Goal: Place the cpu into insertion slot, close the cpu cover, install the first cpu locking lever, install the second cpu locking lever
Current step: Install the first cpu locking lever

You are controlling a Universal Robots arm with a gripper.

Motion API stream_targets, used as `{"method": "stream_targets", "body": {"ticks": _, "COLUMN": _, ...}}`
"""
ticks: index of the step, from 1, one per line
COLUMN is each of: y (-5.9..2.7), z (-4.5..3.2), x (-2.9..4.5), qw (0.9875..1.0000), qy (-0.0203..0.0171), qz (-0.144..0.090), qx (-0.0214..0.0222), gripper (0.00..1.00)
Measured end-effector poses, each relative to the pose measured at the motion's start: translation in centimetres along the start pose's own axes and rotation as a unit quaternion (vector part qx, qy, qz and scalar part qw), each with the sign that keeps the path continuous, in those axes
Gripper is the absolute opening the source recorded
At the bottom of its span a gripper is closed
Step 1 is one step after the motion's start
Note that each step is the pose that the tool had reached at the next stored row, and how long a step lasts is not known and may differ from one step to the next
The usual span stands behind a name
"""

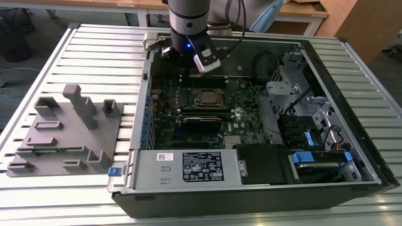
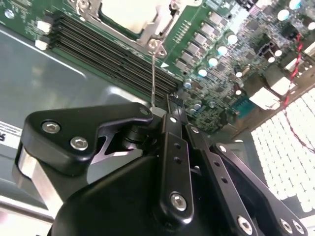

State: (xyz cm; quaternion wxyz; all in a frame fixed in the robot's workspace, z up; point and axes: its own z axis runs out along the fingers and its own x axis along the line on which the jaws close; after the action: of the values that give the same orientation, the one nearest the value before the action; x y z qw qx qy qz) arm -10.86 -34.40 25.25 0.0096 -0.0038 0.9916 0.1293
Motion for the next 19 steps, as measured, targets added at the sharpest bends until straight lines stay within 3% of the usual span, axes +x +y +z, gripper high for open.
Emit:
{"method": "stream_targets", "body": {"ticks": 11, "y": -0.06, "z": 0.03, "x": -2.18, "qw": 1.0, "qy": 0.003, "qz": 0.001, "qx": 0.0, "gripper": 0.11}}
{"method": "stream_targets", "body": {"ticks": 19, "y": -0.07, "z": 0.04, "x": -2.7, "qw": 1.0, "qy": 0.0031, "qz": 0.001, "qx": 0.0, "gripper": 0.11}}
